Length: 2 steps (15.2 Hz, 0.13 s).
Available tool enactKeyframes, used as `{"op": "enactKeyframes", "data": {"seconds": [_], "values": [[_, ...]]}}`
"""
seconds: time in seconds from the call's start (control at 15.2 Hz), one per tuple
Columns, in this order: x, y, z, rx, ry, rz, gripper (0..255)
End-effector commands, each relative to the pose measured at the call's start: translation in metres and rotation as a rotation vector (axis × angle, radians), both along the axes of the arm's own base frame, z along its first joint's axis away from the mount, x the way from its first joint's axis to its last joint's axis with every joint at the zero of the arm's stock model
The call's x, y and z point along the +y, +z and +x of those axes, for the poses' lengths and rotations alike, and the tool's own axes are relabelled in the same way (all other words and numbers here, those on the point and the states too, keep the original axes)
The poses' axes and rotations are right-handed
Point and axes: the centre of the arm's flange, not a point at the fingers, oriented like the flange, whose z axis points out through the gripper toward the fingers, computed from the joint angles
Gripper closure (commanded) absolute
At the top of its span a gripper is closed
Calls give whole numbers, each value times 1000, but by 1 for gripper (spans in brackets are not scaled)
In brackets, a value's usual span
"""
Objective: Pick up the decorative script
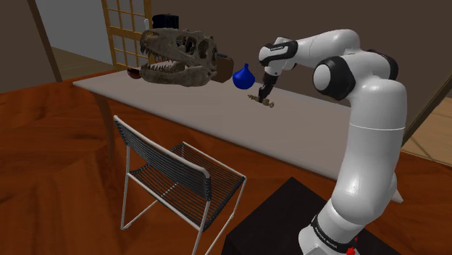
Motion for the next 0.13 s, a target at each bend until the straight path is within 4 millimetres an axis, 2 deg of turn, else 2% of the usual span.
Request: {"op": "enactKeyframes", "data": {"seconds": [0.0,0.07], "values": [[0,7,0,0,0,0,255],[0,7,0,0,0,0,255]]}}
